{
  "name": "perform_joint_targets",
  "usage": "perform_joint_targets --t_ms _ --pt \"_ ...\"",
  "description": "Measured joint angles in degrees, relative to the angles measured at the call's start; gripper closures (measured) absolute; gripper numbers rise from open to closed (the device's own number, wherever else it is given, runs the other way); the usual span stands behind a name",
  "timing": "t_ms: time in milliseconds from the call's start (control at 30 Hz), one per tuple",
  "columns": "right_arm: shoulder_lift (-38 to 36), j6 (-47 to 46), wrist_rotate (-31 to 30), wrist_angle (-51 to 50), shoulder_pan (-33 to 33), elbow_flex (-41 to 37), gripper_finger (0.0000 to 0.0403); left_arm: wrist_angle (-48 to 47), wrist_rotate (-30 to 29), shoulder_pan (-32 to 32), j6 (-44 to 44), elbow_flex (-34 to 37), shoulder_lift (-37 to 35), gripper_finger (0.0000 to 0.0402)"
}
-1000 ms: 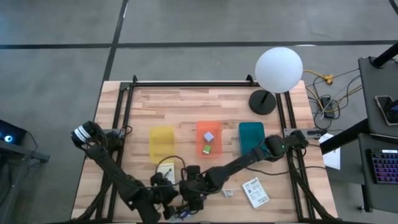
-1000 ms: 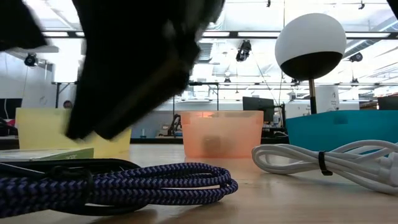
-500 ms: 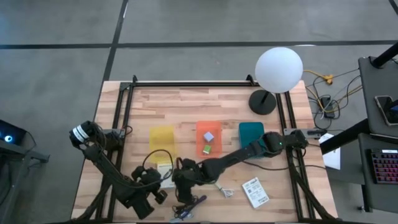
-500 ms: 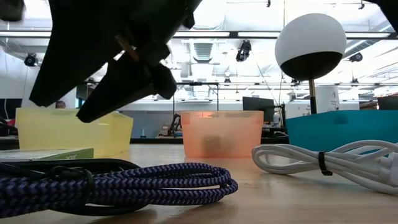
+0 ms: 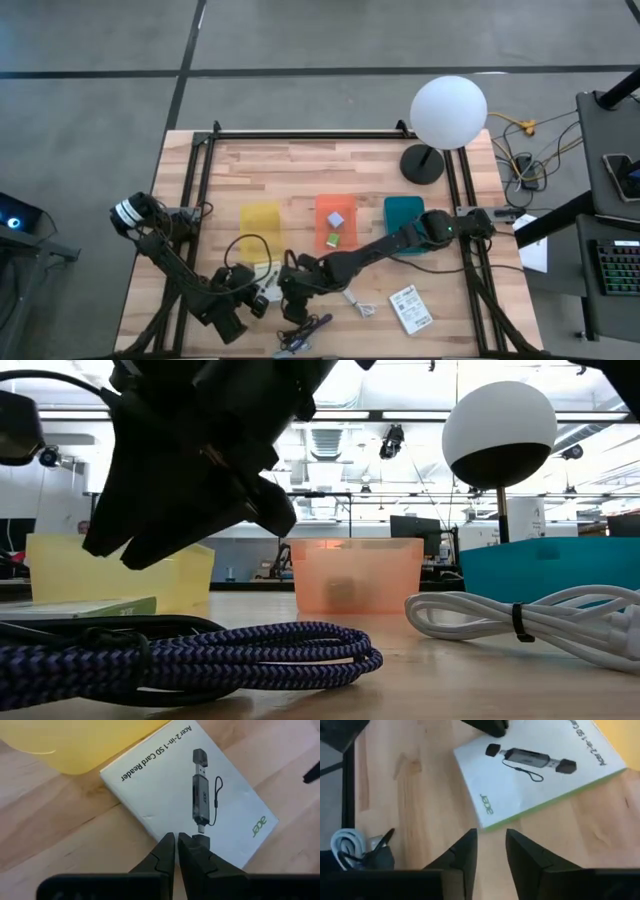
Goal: Pick and place items into bin
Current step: Put the left white card reader box into the blue bin
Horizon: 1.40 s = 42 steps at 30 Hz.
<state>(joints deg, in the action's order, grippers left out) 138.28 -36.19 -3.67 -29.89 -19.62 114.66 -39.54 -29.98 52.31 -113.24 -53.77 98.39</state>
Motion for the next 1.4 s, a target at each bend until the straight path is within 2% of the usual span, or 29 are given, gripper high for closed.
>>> perform_joint_targets --t_ms 133,267,367,567,733,967,1167,1400 --pt "0.1 -0.3 -2.3 0.1 0.2 -0.6 0.0320 -1.1 0.7 0.3 0.7 -1.4 0.0 0.0393" --pt "0.1 -0.3 -2.5 2.0 0.3 -1.1 0.0317 -4.1 -3.5 2.3 1.0 -6.0 -0.3 0.0393" --pt "0.5 -0.3 -2.4 4.4 0.4 -1.3 0.0315 -7.2 -3.2 3.3 -0.4 -7.6 0.3 0.0393" --pt "1.8 -0.1 -2.3 6.9 0.6 -1.3 0.0320 -16.2 4.1 4.4 -11.1 -7.4 3.9 0.0393" --pt "2.4 1.4 -2.3 7.9 0.5 -1.3 0.0320 -11.9 4.1 4.3 -11.2 -5.9 5.3 0.0393" --pt "4.0 2.8 -2.4 9.7 0.5 -1.4 0.0319 -8.0 1.9 4.2 -11.4 -4.1 6.2 0.0393" --pt "3.8 2.5 -1.8 9.1 0.4 -2.4 0.0319 -6.9 -4.5 3.1 -10.9 -3.8 6.2 0.0393" --pt "3.6 2.3 2.3 9.6 -1.1 -4.0 0.0319 -4.8 -10.6 1.4 -9.6 -4.2 4.8 0.0393"
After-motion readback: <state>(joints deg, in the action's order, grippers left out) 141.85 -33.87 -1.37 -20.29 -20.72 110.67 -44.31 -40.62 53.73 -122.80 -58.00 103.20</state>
